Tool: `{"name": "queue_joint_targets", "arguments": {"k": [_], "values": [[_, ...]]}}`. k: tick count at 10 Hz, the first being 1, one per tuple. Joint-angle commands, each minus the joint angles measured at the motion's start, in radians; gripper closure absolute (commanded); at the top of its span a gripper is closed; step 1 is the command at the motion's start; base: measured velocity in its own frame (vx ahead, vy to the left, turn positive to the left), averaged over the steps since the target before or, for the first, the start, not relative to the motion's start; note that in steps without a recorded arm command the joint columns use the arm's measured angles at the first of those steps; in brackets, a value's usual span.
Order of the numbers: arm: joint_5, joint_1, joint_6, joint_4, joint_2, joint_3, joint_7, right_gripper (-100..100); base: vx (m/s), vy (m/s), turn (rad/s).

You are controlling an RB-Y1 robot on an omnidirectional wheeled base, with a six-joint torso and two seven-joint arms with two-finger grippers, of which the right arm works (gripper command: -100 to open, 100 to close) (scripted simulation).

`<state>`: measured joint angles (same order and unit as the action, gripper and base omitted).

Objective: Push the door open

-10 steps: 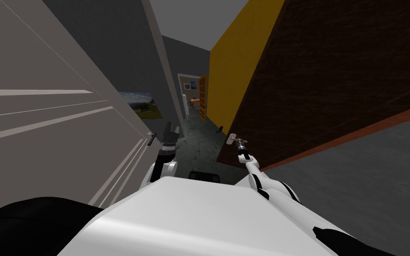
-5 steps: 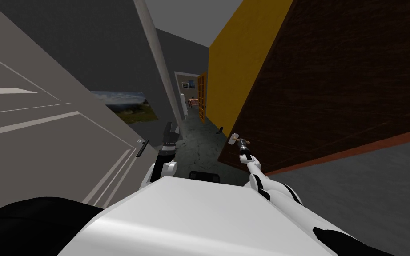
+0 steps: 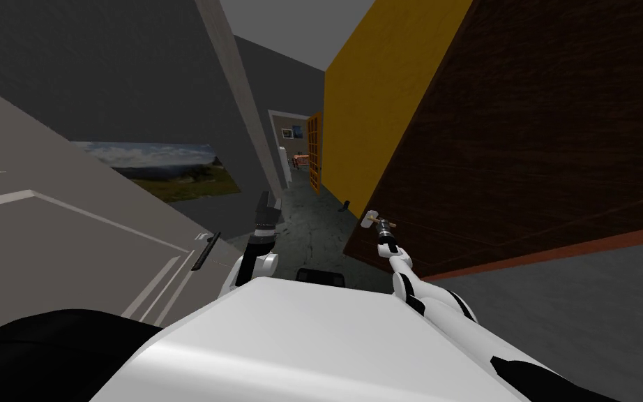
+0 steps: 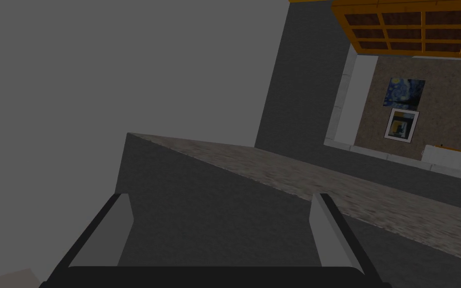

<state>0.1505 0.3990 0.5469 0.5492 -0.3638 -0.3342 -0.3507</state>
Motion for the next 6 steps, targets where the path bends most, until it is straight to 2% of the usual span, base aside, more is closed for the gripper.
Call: {"name": "queue_joint_targets", "arguments": {"k": [1,3,4,6], "values": [[-0.010,-0.005,-0.003,0.001,-0.015,-0.021,0.010,100,0.191,0.059,-0.065],[-0.015,-0.007,-0.004,-0.001,-0.017,-0.031,0.017,100,0.160,0.061,-0.044],[-0.023,-0.010,-0.005,-0.003,-0.021,-0.046,0.026,100,0.128,0.057,-0.057],[-0.033,-0.014,-0.007,-0.005,-0.026,-0.066,0.039,100,0.217,0.086,-0.087]]}}
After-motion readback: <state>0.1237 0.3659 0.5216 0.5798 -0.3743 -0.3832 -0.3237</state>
